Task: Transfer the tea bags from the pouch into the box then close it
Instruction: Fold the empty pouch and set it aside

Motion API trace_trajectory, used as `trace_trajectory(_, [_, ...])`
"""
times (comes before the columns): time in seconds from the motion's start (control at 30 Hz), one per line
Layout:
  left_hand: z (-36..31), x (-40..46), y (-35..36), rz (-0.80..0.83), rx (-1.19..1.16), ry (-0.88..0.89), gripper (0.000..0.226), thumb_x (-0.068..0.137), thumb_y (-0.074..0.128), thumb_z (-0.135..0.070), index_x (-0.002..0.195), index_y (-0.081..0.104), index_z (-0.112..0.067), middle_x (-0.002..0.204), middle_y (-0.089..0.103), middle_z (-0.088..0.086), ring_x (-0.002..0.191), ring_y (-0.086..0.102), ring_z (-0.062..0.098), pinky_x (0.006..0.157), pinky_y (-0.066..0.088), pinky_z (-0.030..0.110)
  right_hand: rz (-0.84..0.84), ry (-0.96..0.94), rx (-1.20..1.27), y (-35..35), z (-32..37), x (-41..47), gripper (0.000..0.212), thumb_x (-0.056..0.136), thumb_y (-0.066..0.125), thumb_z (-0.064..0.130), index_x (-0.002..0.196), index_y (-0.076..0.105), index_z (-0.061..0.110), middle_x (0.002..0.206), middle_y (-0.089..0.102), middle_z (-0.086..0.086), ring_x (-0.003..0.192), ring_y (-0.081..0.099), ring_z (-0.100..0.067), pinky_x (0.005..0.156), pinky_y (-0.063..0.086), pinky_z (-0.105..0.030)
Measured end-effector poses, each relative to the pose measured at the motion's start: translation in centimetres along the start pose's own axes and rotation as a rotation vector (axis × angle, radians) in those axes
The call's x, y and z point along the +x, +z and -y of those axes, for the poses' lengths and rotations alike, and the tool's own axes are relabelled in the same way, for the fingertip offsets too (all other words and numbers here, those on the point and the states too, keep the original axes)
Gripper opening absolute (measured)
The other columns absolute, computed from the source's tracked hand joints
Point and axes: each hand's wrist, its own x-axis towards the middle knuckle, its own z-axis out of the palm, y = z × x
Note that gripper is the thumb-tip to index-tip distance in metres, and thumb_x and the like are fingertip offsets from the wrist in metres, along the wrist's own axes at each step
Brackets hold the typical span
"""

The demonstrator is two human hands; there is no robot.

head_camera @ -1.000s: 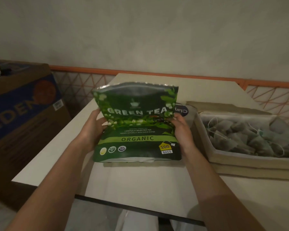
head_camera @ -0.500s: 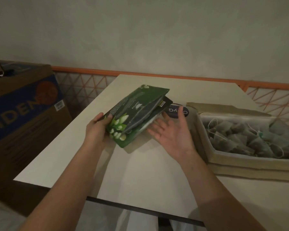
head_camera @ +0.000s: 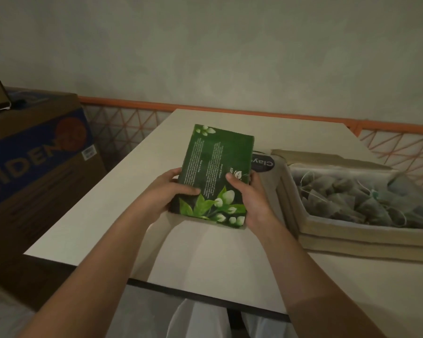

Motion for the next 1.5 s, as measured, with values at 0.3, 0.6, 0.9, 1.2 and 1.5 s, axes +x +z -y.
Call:
trace_trajectory(0.3, [0.9, 1.3, -0.1, 0.127, -0.09, 0.111, 0.059, 0.072, 0.079, -0.004, 0.128, 0.06, -0.009, 0.115, 0.075, 0.009, 0.103, 0.073, 0.024, 0.078, 0.061, 0.03, 0.081, -0.16, -0.318, 0.2, 0.0, -0.7, 0.049, 0.084, 0.075, 0.013, 0.127, 0.053, 0.019, 0.112, 0.07, 0.008, 0.1, 0.068, -0.006, 0.084, 0.056, -0.023])
trace_trajectory(0.6, [0.4, 4.7, 0.2, 0.018, -0.211, 0.034, 0.042, 0.074, 0.079, -0.002, 0.114, 0.067, -0.006, 0.104, 0.077, 0.015, 0.08, 0.076, 0.023, 0.064, 0.061, 0.029, -0.073, -0.079, -0.335, 1.3, -0.7, 0.0, 0.019, 0.1, 0.051, 0.033, 0.115, 0.06, 0.026, 0.106, 0.071, 0.008, 0.094, 0.069, -0.007, 0.07, 0.053, -0.015])
trace_trajectory(0.9, [-4.3, 4.8, -0.9, -0.111, -0.099, 0.001, 0.026, 0.104, 0.051, -0.035, 0.114, 0.069, -0.019, 0.105, 0.077, 0.007, 0.094, 0.074, 0.025, 0.084, 0.058, 0.037, -0.158, 0.12, -0.148, 4.2, 3.0, -0.3, 0.019, 0.101, 0.05, 0.024, 0.1, 0.069, 0.019, 0.094, 0.077, 0.0, 0.09, 0.073, -0.022, 0.085, 0.058, -0.04])
trace_trajectory(1.2, [-14.4, 0.6, -2.2, -0.01, -0.192, -0.039, 0.033, 0.09, 0.067, -0.015, 0.121, 0.069, -0.006, 0.119, 0.07, 0.023, 0.117, 0.061, 0.048, 0.108, 0.041, 0.064, -0.147, 0.176, 0.0, 6.7, 15.9, -0.6, 0.028, 0.099, 0.049, 0.006, 0.117, 0.066, 0.019, 0.096, 0.076, -0.001, 0.08, 0.074, -0.019, 0.059, 0.057, -0.024])
trace_trajectory(1.5, [-20.3, -0.9, 2.8, 0.105, -0.263, -0.072, 0.054, 0.106, 0.031, -0.049, 0.136, 0.058, -0.014, 0.134, 0.064, 0.016, 0.117, 0.066, 0.033, 0.086, 0.06, 0.041, -0.128, 0.207, 0.12, 5.3, 23.7, 0.0, 0.021, 0.095, 0.048, 0.002, 0.1, 0.063, 0.016, 0.091, 0.075, -0.013, 0.074, 0.072, -0.03, 0.064, 0.058, -0.034])
